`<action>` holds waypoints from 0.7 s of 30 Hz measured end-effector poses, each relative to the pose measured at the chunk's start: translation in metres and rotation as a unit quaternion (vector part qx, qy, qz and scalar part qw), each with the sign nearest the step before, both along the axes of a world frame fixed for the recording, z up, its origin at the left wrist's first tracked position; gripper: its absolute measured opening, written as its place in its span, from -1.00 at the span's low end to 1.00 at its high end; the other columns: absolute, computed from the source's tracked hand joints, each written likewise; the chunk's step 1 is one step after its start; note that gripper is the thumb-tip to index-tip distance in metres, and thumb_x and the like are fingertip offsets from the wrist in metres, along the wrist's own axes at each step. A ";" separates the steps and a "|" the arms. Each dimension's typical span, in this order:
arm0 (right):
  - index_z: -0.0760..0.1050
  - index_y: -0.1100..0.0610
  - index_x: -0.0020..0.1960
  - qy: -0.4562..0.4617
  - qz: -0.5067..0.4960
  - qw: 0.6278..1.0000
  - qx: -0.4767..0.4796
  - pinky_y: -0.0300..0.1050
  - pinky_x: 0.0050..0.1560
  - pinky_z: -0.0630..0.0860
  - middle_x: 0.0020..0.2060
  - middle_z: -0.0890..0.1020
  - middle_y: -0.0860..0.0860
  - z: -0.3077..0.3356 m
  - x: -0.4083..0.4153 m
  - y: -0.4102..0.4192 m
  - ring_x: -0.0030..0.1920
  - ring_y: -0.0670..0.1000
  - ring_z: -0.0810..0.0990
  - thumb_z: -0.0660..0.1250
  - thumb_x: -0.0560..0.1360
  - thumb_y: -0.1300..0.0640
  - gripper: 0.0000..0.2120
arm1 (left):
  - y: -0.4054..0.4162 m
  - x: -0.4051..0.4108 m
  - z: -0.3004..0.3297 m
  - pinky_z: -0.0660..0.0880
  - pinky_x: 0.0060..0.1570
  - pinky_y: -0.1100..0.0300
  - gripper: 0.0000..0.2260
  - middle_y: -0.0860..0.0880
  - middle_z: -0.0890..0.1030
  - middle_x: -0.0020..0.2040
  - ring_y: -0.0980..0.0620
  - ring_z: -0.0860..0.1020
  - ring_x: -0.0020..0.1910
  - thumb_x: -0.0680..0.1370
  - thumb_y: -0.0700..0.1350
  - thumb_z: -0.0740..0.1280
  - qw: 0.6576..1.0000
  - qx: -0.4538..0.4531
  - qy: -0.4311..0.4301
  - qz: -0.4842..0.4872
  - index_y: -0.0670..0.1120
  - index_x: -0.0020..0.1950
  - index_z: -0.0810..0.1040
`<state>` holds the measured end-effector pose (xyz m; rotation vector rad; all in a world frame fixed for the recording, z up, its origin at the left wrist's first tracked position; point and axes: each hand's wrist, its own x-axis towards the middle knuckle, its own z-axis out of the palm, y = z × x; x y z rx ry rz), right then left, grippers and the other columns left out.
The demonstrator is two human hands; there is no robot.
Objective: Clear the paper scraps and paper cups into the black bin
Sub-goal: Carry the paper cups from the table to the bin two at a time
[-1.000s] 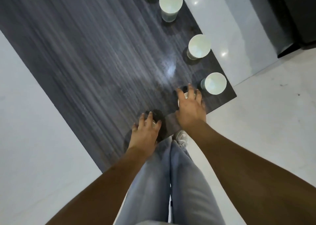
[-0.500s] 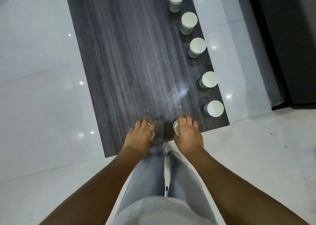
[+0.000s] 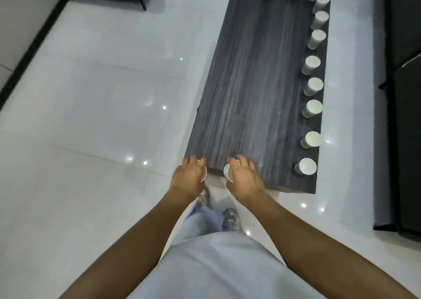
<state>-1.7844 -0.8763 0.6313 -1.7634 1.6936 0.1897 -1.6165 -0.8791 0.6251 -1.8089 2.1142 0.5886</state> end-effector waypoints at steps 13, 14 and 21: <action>0.24 0.03 0.42 -0.009 0.312 0.946 -0.090 -0.01 0.19 0.47 0.41 0.28 0.05 0.030 0.242 0.073 0.33 0.11 0.33 0.36 0.51 0.11 -0.47 | 0.176 0.207 0.041 0.46 -0.05 0.13 -0.59 -0.07 0.40 0.21 -0.07 0.39 0.20 0.47 -0.15 0.36 0.951 -0.058 0.009 0.304 -0.07 0.29 0.35; 0.24 0.03 0.42 -0.012 0.330 0.939 -0.091 -0.02 0.19 0.48 0.41 0.28 0.05 0.030 0.267 0.084 0.33 0.10 0.33 0.36 0.51 0.12 -0.46 | 0.192 0.226 0.041 0.45 -0.04 0.13 -0.58 -0.07 0.40 0.21 -0.07 0.39 0.20 0.47 -0.14 0.36 0.945 -0.057 0.009 0.321 -0.06 0.30 0.35; 0.24 0.05 0.43 -0.042 0.443 0.892 -0.080 -0.03 0.17 0.48 0.44 0.25 0.06 0.031 0.443 0.170 0.37 0.11 0.29 0.33 0.51 0.14 -0.47 | 0.304 0.360 0.035 0.44 -0.02 0.13 -0.57 -0.09 0.41 0.22 -0.07 0.41 0.18 0.48 -0.18 0.36 0.920 -0.040 -0.001 0.390 -0.08 0.32 0.34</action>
